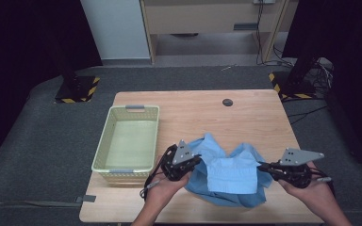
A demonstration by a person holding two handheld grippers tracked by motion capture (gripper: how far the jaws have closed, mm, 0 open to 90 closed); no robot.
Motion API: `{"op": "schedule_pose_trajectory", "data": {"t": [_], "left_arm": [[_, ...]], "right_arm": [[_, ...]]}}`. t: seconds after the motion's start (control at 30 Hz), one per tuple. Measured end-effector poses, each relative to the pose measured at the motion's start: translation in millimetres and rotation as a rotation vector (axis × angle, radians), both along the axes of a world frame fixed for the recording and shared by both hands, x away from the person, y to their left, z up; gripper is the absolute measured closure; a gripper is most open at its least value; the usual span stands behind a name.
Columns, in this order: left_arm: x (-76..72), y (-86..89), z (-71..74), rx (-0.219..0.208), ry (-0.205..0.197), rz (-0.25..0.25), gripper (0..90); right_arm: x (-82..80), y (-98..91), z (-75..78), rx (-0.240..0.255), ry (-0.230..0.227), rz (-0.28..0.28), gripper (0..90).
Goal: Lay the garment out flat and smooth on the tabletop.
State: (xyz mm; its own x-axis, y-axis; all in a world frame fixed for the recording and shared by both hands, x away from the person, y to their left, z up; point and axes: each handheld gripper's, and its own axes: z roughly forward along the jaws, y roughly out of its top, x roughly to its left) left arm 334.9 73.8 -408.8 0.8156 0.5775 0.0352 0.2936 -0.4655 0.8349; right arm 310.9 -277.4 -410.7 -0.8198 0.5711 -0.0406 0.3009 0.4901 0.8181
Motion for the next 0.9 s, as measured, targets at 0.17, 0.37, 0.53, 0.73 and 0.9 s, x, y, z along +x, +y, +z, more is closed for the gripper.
{"op": "schedule_pose_trajectory", "data": {"t": [0.17,0.37,0.53,0.73,0.9], "left_arm": [[49.2,-16.4,7.3,0.044,0.080,0.002,86.0],[104.2,-36.6,-31.5,0.119,0.174,0.067,89.3],[121.4,-49.4,-71.1,0.147,0.225,0.092,89.5],[124.4,-48.2,-98.9,0.181,0.264,0.092,89.5],[113.8,-43.9,-104.1,0.188,0.265,0.082,89.2]], "right_arm": [[31.3,-8.9,-2.9,0.050,0.055,-0.025,89.1],[78.8,-26.9,-50.9,0.046,0.218,-0.118,89.4],[97.0,-32.7,-79.3,0.037,0.269,-0.167,89.5],[109.7,-29.2,-96.3,-0.005,0.301,-0.195,89.3],[116.3,-22.0,-102.1,-0.046,0.299,-0.194,89.1]]}}
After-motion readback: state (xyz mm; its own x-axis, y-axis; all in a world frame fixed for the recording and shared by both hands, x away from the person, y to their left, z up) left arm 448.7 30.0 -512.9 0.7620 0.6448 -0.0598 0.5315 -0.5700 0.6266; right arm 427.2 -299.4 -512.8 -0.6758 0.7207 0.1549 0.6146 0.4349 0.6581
